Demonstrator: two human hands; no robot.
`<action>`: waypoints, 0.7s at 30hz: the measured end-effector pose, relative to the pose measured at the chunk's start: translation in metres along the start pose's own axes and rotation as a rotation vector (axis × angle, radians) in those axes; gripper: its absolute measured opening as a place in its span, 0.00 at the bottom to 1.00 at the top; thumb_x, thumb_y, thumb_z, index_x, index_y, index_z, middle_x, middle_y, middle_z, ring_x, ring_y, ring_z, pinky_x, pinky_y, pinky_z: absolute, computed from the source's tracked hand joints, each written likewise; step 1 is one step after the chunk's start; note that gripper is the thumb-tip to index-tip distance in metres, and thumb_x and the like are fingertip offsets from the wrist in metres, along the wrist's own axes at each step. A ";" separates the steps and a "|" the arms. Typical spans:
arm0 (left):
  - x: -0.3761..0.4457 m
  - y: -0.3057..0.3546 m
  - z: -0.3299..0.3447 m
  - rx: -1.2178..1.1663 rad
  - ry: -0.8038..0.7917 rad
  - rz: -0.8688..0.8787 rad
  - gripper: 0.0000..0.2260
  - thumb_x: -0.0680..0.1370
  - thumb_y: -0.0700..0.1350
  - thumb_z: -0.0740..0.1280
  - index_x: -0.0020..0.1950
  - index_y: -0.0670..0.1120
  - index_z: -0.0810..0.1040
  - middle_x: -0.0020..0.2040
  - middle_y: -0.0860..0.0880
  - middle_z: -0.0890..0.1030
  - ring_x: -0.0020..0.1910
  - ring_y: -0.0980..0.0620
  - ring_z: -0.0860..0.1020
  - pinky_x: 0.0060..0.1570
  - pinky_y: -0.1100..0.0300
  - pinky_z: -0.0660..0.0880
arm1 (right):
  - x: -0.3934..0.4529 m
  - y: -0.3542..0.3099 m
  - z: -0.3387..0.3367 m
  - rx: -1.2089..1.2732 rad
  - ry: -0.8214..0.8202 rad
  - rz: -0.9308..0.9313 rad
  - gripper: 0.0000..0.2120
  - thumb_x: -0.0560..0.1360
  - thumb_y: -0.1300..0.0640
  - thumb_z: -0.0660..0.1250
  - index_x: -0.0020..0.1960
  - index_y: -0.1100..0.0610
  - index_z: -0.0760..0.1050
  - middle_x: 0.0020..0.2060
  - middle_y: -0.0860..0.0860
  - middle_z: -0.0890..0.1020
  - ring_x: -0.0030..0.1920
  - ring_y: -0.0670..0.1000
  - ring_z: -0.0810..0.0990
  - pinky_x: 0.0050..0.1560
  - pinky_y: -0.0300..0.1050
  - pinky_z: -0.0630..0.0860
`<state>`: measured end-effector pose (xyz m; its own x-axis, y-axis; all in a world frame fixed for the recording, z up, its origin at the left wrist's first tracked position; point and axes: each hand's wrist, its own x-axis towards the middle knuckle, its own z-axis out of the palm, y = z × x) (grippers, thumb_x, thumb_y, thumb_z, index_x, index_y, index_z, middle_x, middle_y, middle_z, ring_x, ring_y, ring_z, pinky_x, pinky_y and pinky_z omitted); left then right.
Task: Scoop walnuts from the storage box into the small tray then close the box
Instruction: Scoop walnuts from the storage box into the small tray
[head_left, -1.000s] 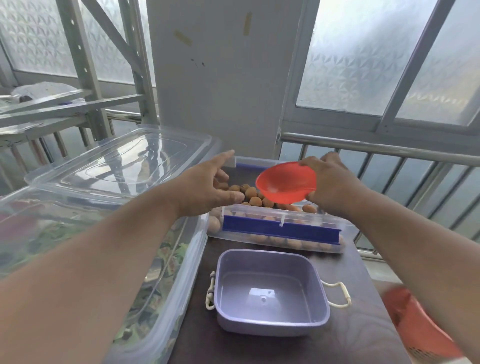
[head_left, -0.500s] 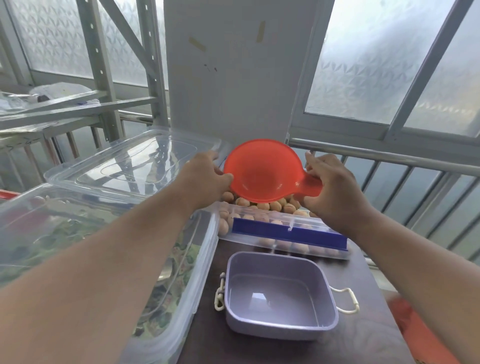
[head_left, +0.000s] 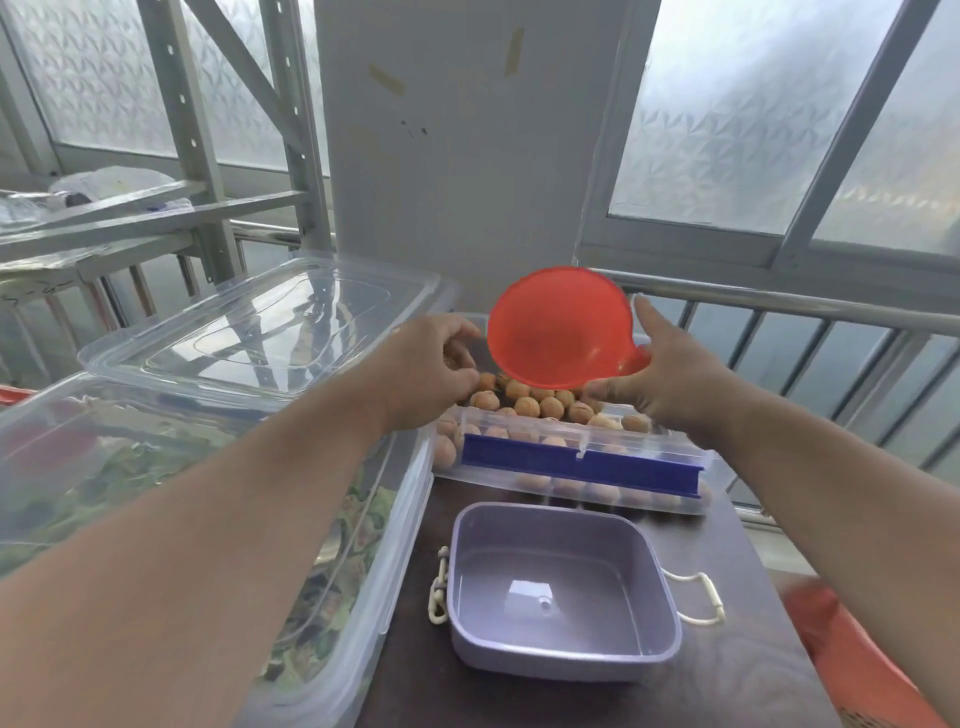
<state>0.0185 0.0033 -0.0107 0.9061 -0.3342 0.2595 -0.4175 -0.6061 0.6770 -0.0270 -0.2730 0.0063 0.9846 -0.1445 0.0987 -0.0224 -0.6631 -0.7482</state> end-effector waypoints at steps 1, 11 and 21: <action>-0.001 0.001 0.000 0.028 -0.035 0.006 0.21 0.77 0.44 0.76 0.70 0.51 0.79 0.51 0.54 0.85 0.49 0.55 0.85 0.57 0.56 0.81 | 0.002 0.003 -0.002 -0.160 0.055 -0.088 0.62 0.68 0.53 0.84 0.83 0.34 0.43 0.46 0.45 0.83 0.47 0.51 0.83 0.53 0.55 0.80; -0.005 0.005 -0.002 0.089 -0.084 -0.033 0.30 0.70 0.55 0.83 0.69 0.49 0.82 0.62 0.53 0.84 0.60 0.55 0.81 0.58 0.61 0.76 | 0.018 0.016 0.003 -0.958 0.151 -0.323 0.56 0.77 0.62 0.68 0.78 0.28 0.29 0.47 0.49 0.77 0.43 0.59 0.81 0.38 0.53 0.76; -0.007 0.006 -0.006 0.187 -0.115 -0.102 0.33 0.70 0.60 0.82 0.72 0.51 0.80 0.68 0.49 0.79 0.59 0.52 0.75 0.57 0.58 0.69 | 0.035 0.012 0.015 -1.074 0.053 -0.326 0.57 0.75 0.67 0.64 0.76 0.25 0.29 0.59 0.50 0.81 0.48 0.61 0.83 0.38 0.56 0.81</action>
<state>0.0101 0.0068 -0.0042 0.9347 -0.3383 0.1088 -0.3397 -0.7607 0.5532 0.0099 -0.2751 -0.0088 0.9626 0.1377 0.2334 0.0720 -0.9603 0.2695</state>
